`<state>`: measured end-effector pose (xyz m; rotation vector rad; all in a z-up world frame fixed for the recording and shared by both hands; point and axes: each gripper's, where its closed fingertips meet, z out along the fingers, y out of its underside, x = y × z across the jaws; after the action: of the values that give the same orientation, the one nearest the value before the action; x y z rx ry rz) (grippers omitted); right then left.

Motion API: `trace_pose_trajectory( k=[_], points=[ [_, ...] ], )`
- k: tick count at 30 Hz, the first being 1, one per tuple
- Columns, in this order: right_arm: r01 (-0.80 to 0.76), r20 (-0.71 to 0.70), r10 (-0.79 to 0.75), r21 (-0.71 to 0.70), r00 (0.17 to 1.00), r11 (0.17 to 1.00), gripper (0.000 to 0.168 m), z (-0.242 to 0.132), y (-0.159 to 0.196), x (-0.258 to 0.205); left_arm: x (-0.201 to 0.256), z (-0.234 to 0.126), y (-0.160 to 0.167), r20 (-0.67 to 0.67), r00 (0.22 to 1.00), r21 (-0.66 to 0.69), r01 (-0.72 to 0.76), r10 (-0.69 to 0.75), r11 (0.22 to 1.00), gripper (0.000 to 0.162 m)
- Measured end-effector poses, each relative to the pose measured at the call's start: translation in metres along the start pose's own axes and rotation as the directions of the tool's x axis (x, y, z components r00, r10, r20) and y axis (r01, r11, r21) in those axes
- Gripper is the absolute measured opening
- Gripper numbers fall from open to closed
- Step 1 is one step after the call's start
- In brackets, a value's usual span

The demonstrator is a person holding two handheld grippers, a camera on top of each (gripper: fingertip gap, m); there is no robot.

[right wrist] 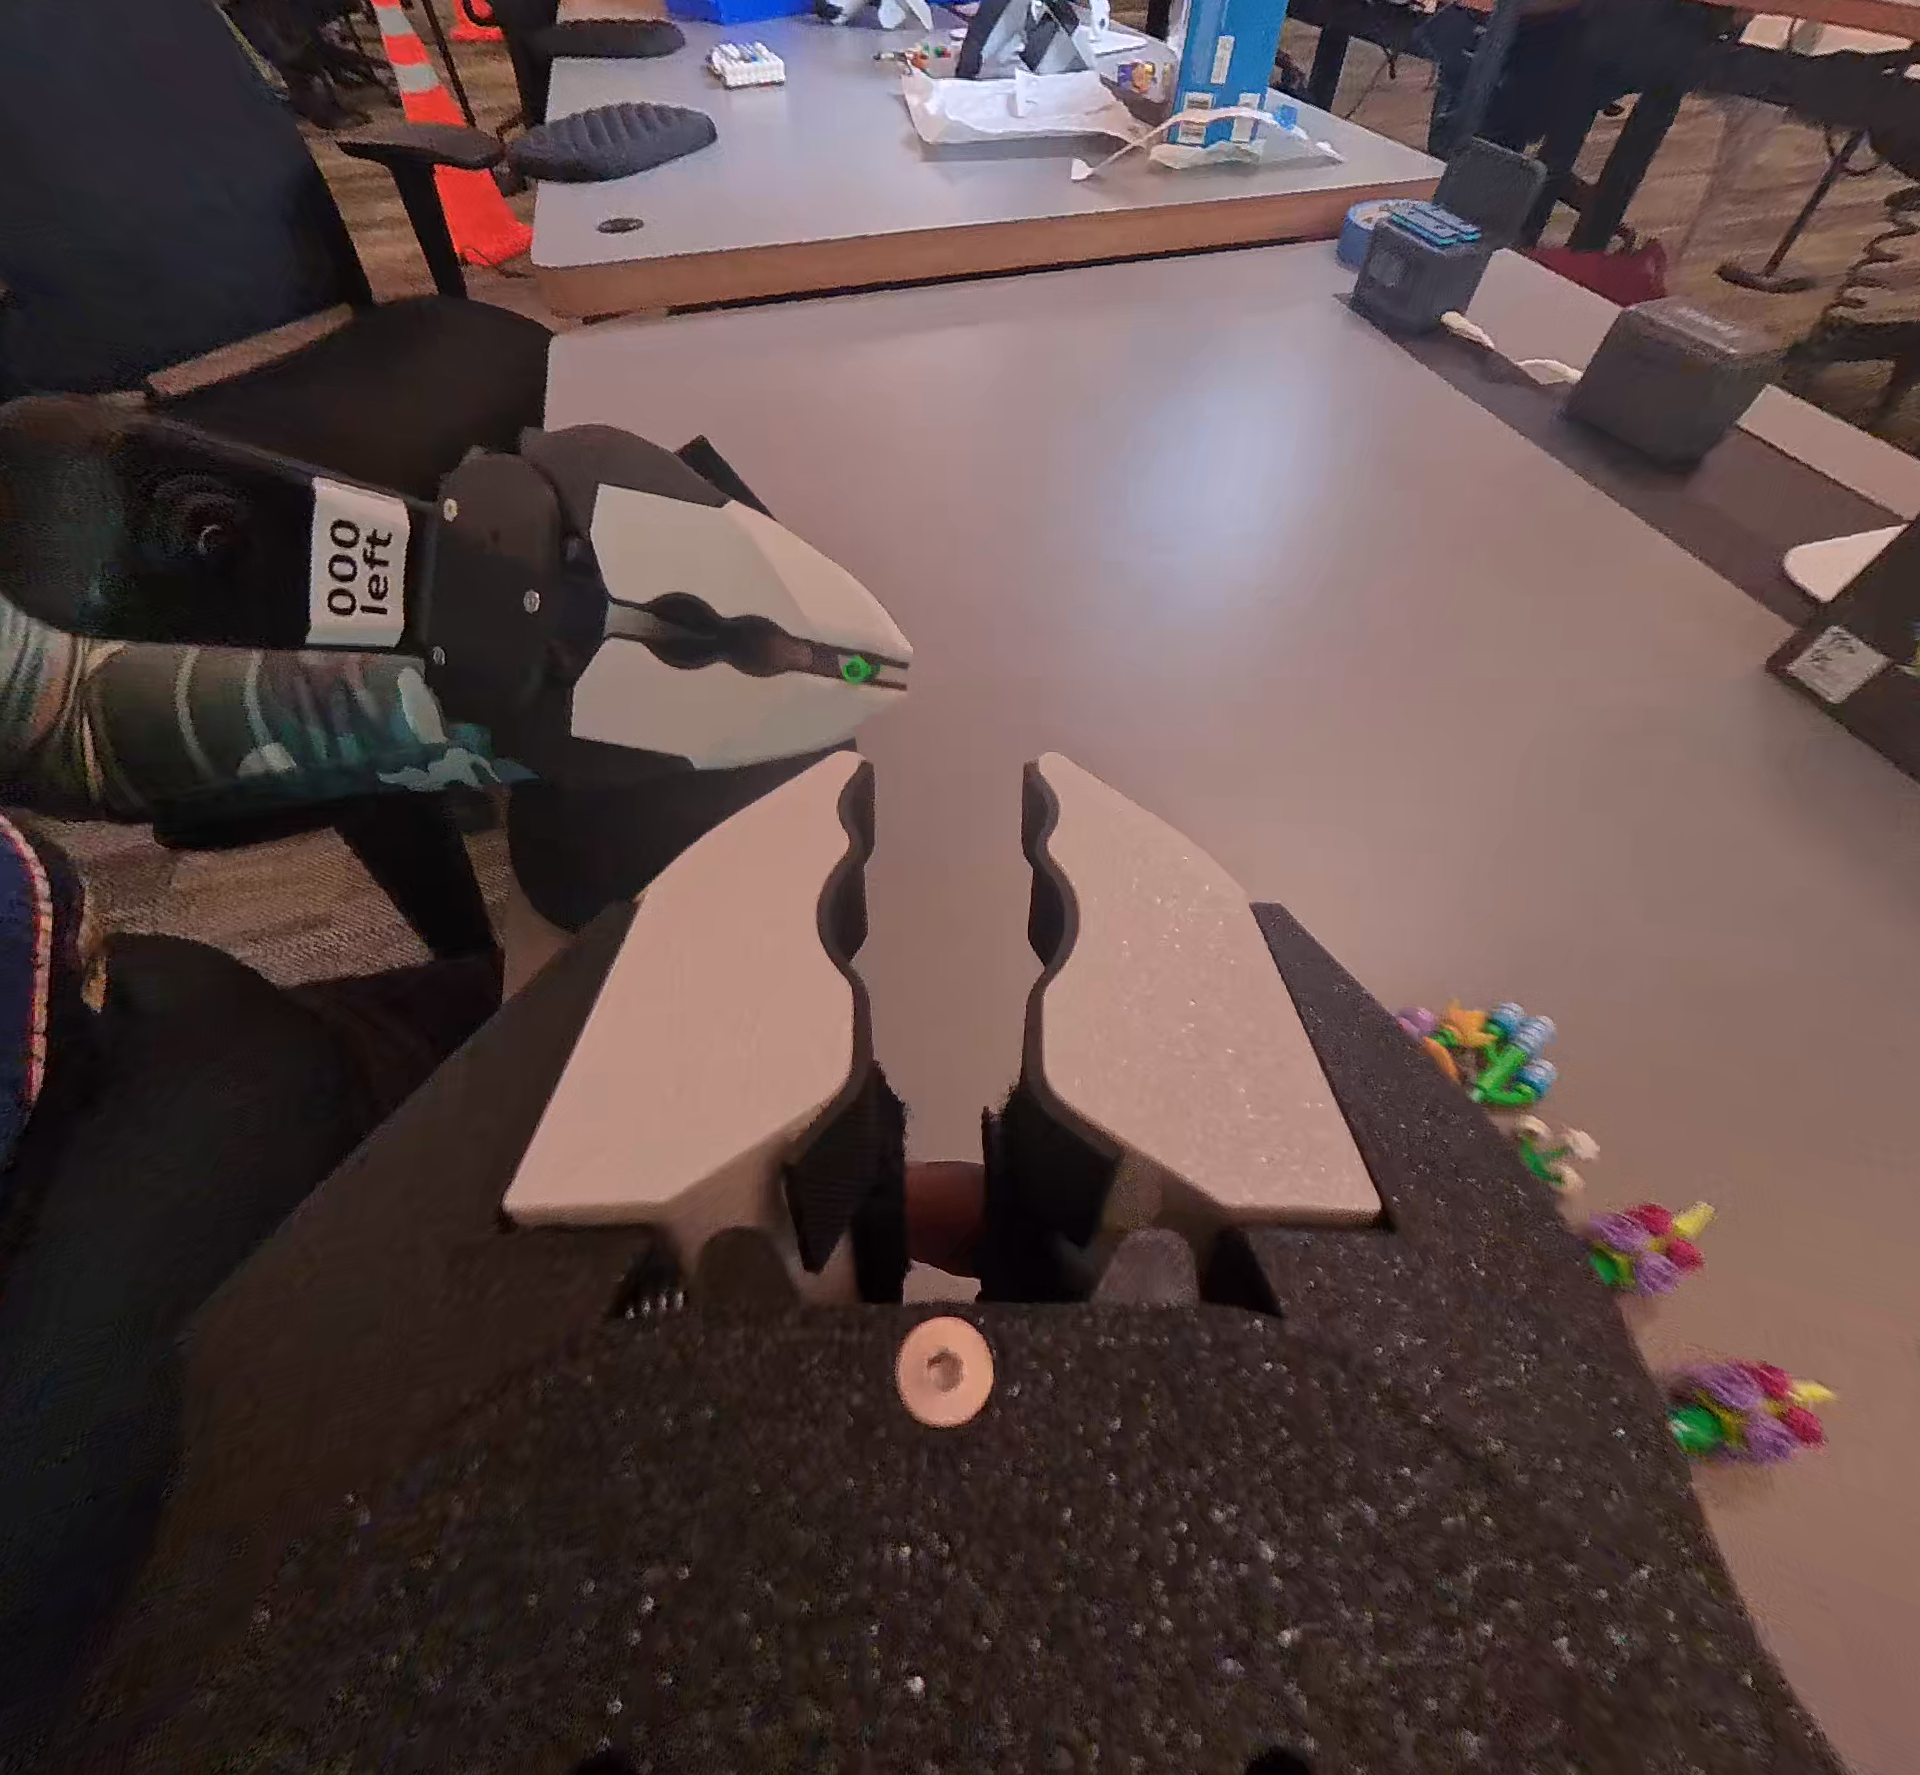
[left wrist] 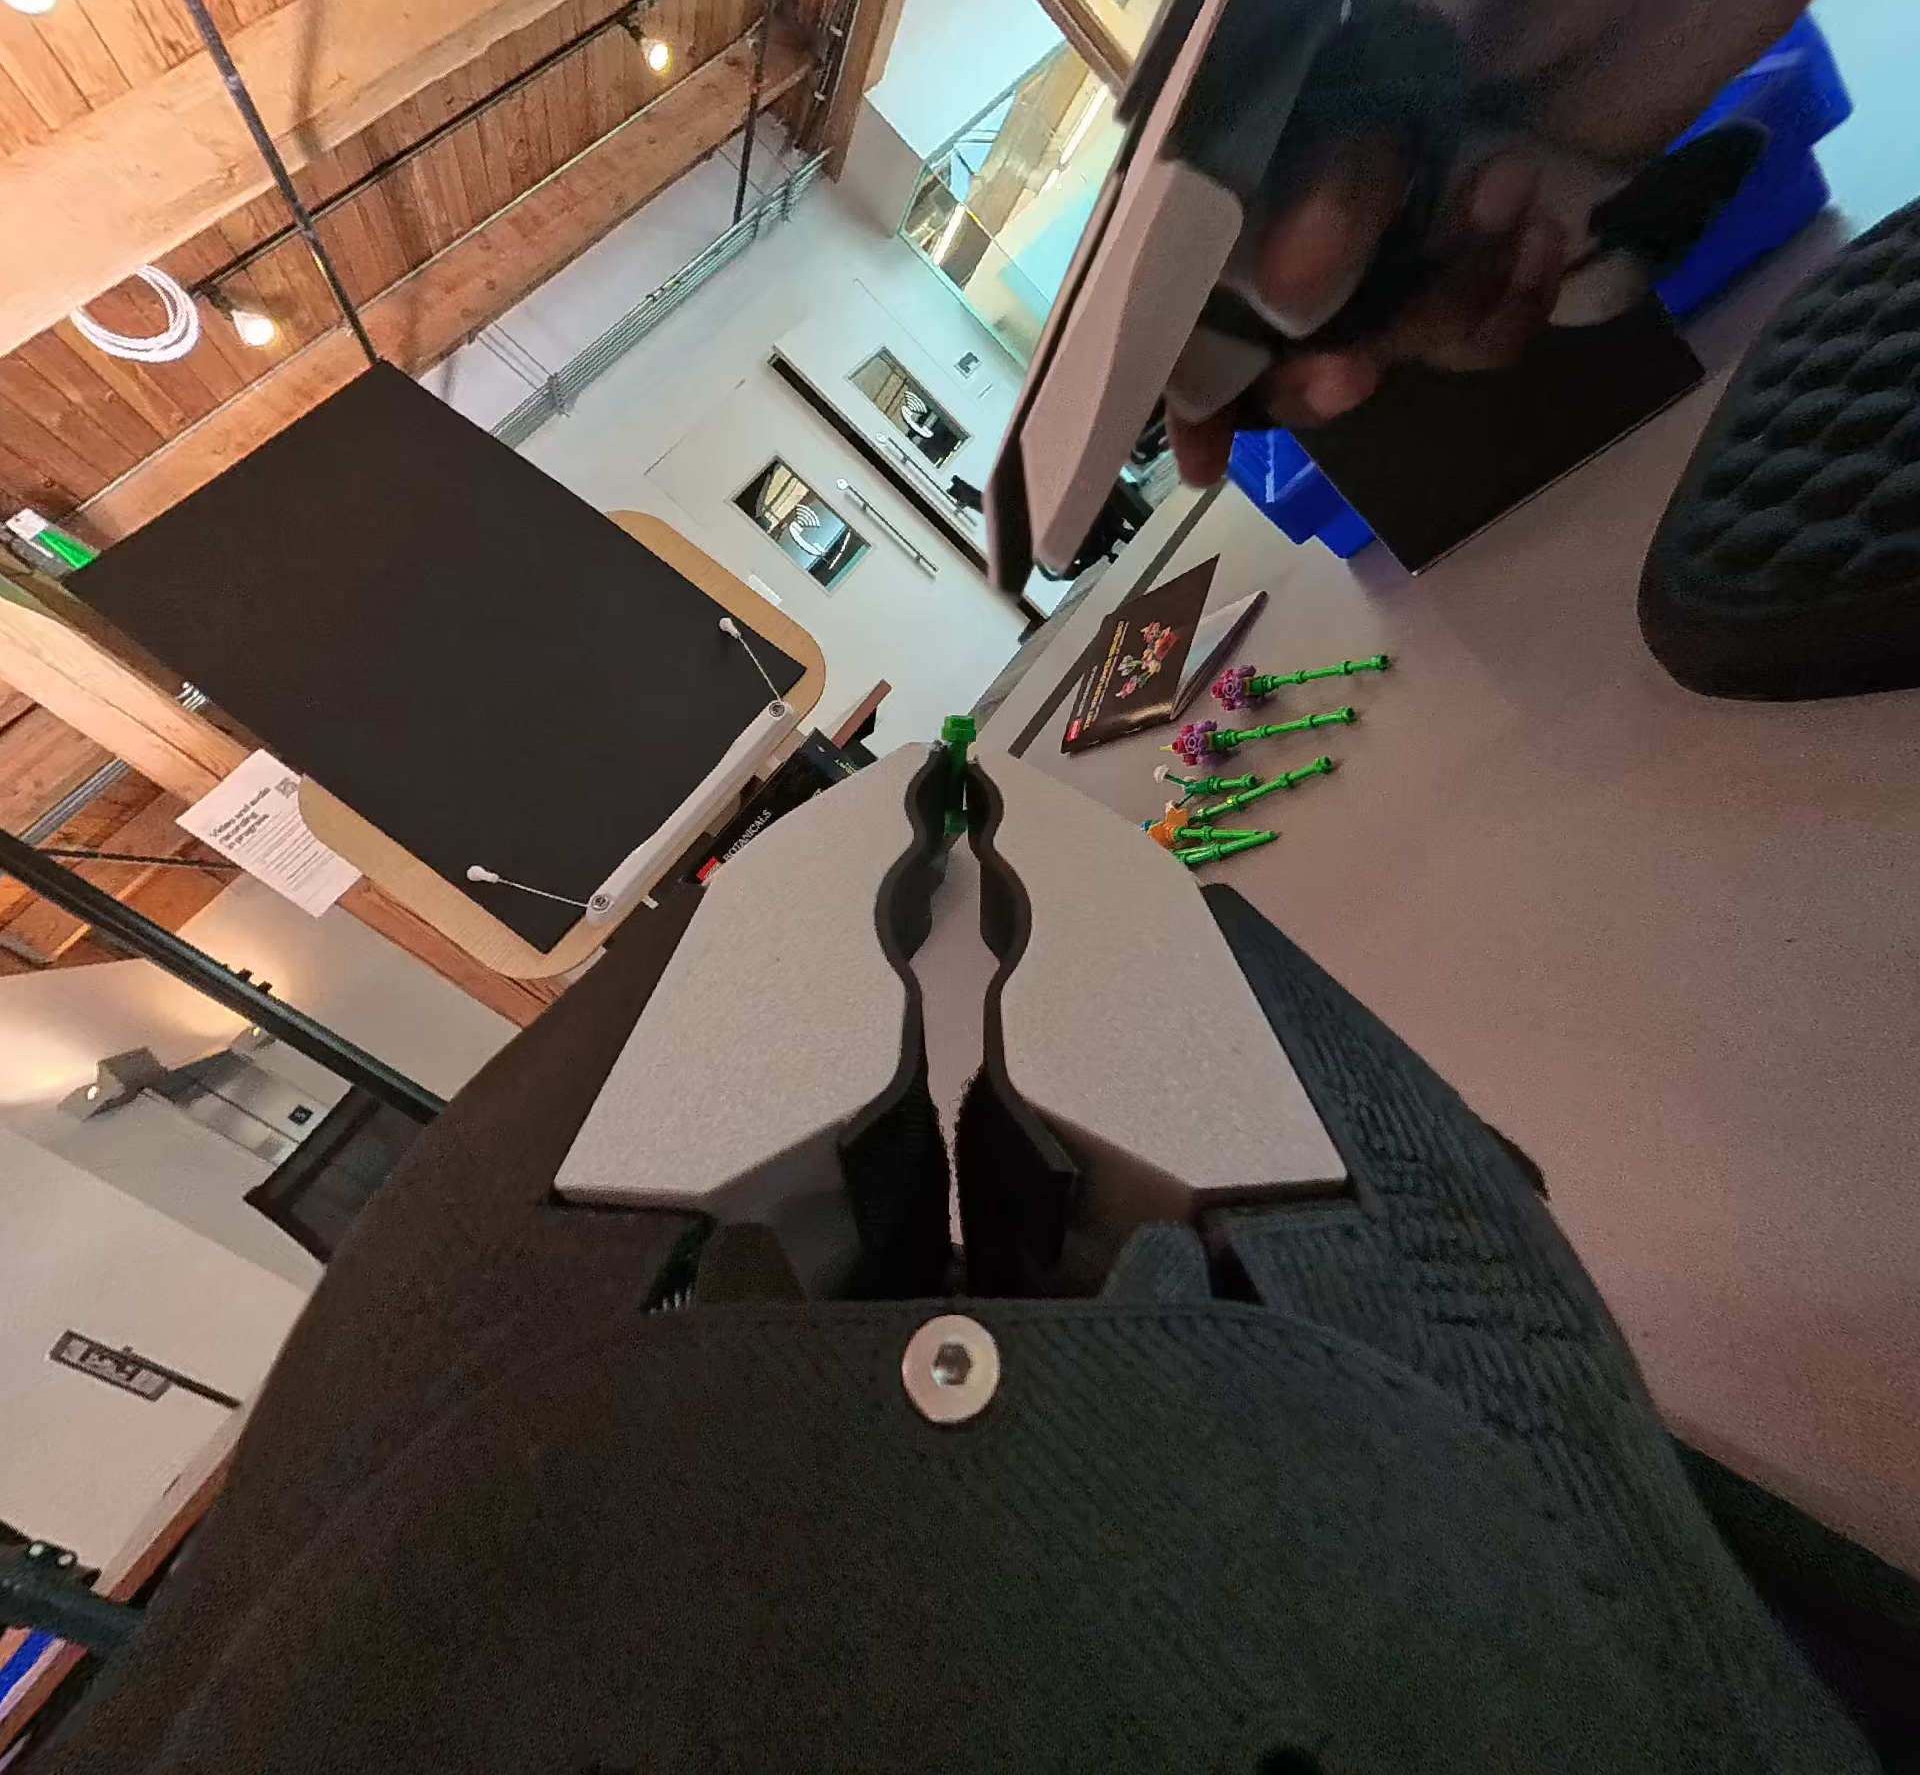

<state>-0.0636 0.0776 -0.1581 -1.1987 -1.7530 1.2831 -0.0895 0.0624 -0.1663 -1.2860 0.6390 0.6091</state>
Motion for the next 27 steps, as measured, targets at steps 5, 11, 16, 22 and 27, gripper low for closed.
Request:
trace_pose_trajectory(
  k=[5, 11, 16, 22, 27],
  points=[
    [-0.026, 0.024, 0.025, 0.007, 0.999, 1.0, 0.027, 0.029, 0.007, -0.012, 0.004, 0.002, 0.001, -0.011, 0.999, -0.022, -0.042, 0.042, 0.999, 0.003],
    [0.013, 0.023, -0.013, -0.003, 1.0, 1.0, 0.022, 0.04, 0.011, -0.02, 0.002, 0.002, 0.007, 0.003, 0.998, -0.061, -0.07, 0.07, 0.996, 0.003],
    [-0.043, 0.068, 0.039, 0.06, 0.997, 0.997, 0.026, 0.034, 0.001, -0.022, 0.011, 0.004, 0.007, -0.022, 0.99, -0.077, -0.143, 0.142, 0.987, 0.003],
    [0.005, 0.029, -0.006, 0.021, 1.0, 1.0, 0.023, 0.038, 0.008, -0.021, 0.018, 0.004, 0.007, -0.052, 0.985, -0.081, -0.17, 0.166, 0.982, 0.003],
    [0.049, 0.015, -0.05, 0.028, 0.999, 0.998, 0.0, 0.035, 0.007, -0.02, 0.02, 0.005, 0.008, -0.059, 0.982, -0.093, -0.184, 0.179, 0.978, 0.003]
  ],
)
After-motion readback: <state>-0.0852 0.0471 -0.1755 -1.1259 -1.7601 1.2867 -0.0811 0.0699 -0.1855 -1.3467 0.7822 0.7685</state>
